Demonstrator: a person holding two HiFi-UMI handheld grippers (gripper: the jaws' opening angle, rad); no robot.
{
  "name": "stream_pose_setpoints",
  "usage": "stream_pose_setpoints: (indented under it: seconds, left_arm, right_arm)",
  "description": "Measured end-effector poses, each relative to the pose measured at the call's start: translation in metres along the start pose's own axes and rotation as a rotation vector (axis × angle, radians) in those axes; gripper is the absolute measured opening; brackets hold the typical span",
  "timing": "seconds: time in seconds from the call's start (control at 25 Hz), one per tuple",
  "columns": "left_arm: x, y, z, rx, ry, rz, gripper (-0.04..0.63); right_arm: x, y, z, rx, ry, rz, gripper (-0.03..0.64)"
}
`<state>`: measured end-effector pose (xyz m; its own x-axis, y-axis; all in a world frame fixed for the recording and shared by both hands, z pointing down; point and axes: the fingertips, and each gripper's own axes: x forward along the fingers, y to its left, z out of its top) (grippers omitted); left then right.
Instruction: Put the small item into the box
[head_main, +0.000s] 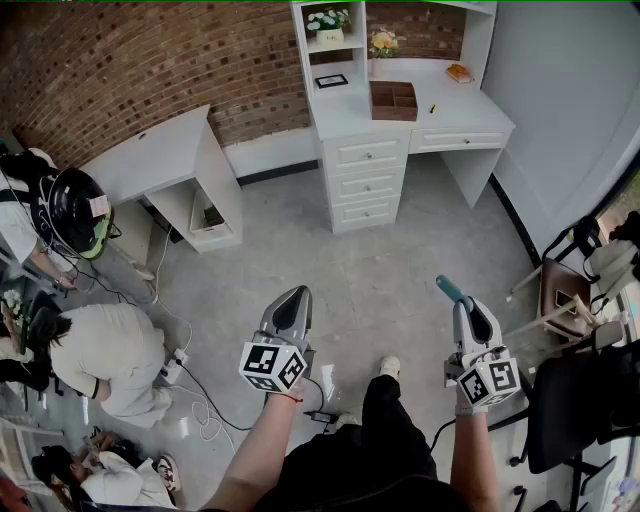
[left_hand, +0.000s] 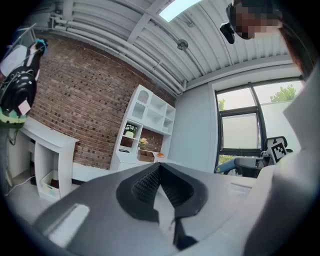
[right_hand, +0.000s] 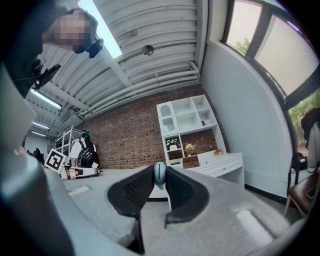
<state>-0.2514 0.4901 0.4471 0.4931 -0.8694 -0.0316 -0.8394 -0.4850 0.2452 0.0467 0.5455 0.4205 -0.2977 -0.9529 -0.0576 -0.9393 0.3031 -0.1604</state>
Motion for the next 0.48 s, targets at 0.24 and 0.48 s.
stream_pose_setpoints:
  seconds: [0.24, 0.48]
  left_arm:
    - [0.047, 0.012, 0.005, 0.005, 0.011, 0.013, 0.002]
    - [0.109, 0.012, 0.010, 0.006, 0.007, 0.042, 0.003]
  right_arm:
    - [0.044, -0.027, 0.001, -0.003, 0.009, 0.017, 0.069]
    - [0.093, -0.074, 0.005, 0.006, 0.037, 0.038, 0.069]
